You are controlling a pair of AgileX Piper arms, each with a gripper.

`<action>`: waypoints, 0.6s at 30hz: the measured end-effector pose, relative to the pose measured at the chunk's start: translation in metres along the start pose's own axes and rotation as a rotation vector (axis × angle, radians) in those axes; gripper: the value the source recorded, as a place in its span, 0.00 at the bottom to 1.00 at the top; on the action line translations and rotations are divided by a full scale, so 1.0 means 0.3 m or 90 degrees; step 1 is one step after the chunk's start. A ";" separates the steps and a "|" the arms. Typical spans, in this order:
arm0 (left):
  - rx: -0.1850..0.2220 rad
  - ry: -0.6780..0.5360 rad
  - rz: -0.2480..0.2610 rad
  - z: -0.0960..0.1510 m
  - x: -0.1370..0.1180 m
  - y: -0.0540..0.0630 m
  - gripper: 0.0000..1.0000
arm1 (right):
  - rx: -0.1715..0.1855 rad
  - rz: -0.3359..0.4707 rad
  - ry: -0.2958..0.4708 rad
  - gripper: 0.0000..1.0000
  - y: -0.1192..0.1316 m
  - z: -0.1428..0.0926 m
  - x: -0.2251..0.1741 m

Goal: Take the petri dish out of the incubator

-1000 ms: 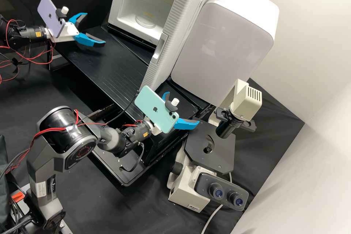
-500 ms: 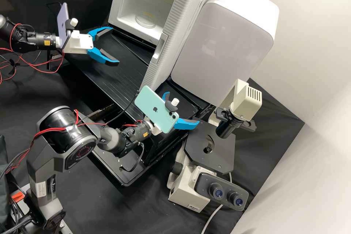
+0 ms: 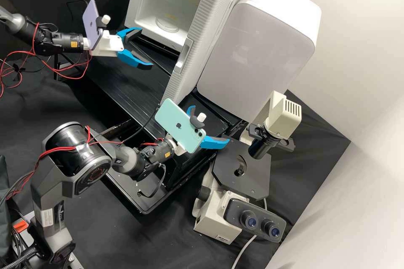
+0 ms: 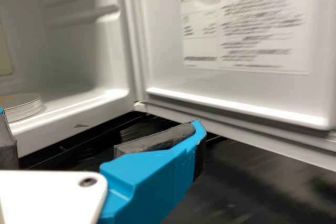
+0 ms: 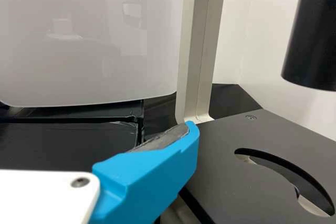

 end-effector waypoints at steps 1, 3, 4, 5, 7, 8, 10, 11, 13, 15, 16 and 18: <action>-0.002 0.005 0.001 -0.003 0.013 0.005 1.00 | 0.000 0.000 0.000 1.00 0.000 0.000 0.000; -0.009 0.020 -0.008 -0.016 0.042 0.006 1.00 | 0.000 0.000 0.000 1.00 0.000 0.000 0.000; -0.009 0.024 -0.010 -0.019 0.052 0.008 1.00 | 0.000 0.000 0.000 1.00 0.000 0.000 0.000; -0.005 0.027 -0.010 -0.020 0.061 0.013 1.00 | 0.000 0.000 0.000 1.00 0.000 0.000 0.000; -0.008 0.037 -0.008 -0.028 0.087 0.031 1.00 | 0.000 0.000 0.000 1.00 0.000 0.000 0.000; -0.007 0.041 -0.006 -0.033 0.095 0.037 1.00 | 0.000 0.000 0.000 1.00 0.000 0.000 0.000; -0.008 0.045 0.008 -0.038 0.114 0.056 1.00 | 0.000 0.000 0.000 1.00 0.000 0.000 0.000; -0.010 0.046 0.016 -0.038 0.124 0.069 1.00 | 0.000 0.000 0.000 1.00 0.000 0.000 0.000; -0.017 0.052 0.023 -0.043 0.145 0.085 1.00 | 0.000 0.000 0.000 1.00 0.000 0.000 0.000; -0.028 0.060 0.030 -0.048 0.169 0.107 1.00 | 0.000 0.000 0.000 1.00 0.000 0.000 0.000; -0.032 0.064 0.027 -0.051 0.176 0.108 1.00 | 0.000 0.000 0.000 1.00 0.000 0.000 0.000; -0.042 0.071 0.034 -0.055 0.197 0.123 1.00 | 0.000 0.000 0.000 1.00 0.000 0.000 0.000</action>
